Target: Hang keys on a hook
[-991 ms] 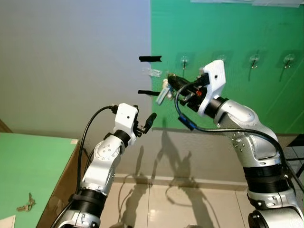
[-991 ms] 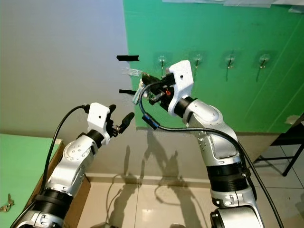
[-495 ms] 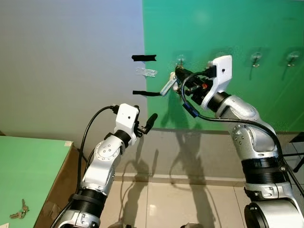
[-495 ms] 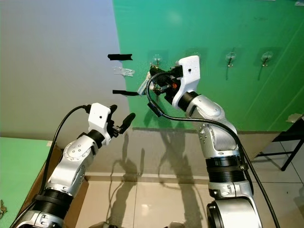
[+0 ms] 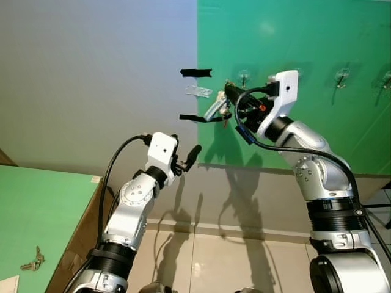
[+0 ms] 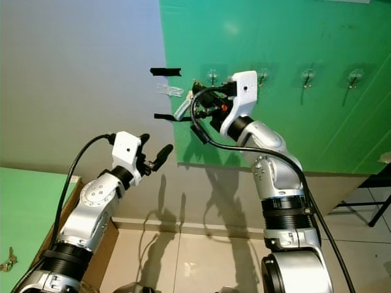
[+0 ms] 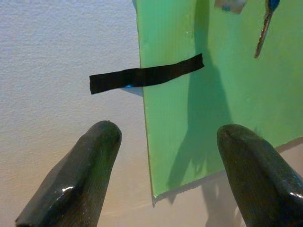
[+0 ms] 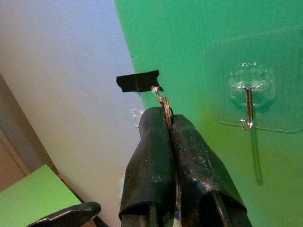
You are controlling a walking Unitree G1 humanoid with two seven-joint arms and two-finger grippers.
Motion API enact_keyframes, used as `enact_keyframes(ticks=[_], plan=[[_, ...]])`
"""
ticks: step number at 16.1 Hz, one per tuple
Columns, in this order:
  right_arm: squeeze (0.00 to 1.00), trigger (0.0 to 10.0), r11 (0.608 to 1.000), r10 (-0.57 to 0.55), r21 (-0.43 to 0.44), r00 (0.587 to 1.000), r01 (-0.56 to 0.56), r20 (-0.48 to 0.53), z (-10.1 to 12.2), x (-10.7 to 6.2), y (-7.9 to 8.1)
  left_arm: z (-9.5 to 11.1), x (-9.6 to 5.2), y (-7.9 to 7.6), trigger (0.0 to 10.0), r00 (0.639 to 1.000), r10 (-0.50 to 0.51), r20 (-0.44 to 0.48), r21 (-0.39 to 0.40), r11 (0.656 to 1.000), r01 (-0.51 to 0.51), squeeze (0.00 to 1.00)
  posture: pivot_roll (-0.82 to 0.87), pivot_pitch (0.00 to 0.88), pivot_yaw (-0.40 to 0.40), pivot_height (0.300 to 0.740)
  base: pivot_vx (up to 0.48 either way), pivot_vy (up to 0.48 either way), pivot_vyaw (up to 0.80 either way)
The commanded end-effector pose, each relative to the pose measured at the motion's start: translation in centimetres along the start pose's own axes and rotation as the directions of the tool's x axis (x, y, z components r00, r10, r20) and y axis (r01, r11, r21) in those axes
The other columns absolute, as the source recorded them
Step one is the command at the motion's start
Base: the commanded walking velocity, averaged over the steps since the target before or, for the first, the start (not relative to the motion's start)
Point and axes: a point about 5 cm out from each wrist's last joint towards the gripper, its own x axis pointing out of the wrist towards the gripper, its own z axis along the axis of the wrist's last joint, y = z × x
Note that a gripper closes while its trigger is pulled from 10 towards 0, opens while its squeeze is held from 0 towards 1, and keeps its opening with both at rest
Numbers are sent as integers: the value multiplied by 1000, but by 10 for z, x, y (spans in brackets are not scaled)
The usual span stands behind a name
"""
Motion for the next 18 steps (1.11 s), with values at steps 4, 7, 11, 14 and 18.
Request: enact_keyframes(ticks=[4, 7, 11, 14, 18], plan=[[0, 0, 995, -9, 100, 999, 4, 49, 9, -1, -5, 4, 0, -1, 10000, 1000, -9, 10, 18, 1000, 9, 0, -114, 0, 24, 736, 0, 0, 0], [0, 0, 993, -20, 116, 999, 15, 46, 7, -5, -6, 2, -2, -2, 10000, 1000, -16, 2, 18, 1000, 16, 0, -120, 0, 31, 736, 0, 0, 0], [0, 0, 986, -17, 168, 999, 8, 49, 5, -6, -4, 2, -1, -3, 10000, 1000, -23, -2, 19, 1000, 23, 0, -125, 0, 38, 736, 0, 0, 0], [0, 0, 982, -11, 189, 999, 4, 39, 4, -8, -3, 2, -1, -4, 10000, 1000, -30, -7, 18, 999, 30, 0, -127, 0, 40, 736, 0, 0, 0], [0, 0, 980, -28, 198, 998, 15, 64, 7, -10, -5, 0, -2, -5, 10000, 999, -34, -13, 17, 999, 34, 0, -129, 0, 42, 736, 0, 0, 0]])
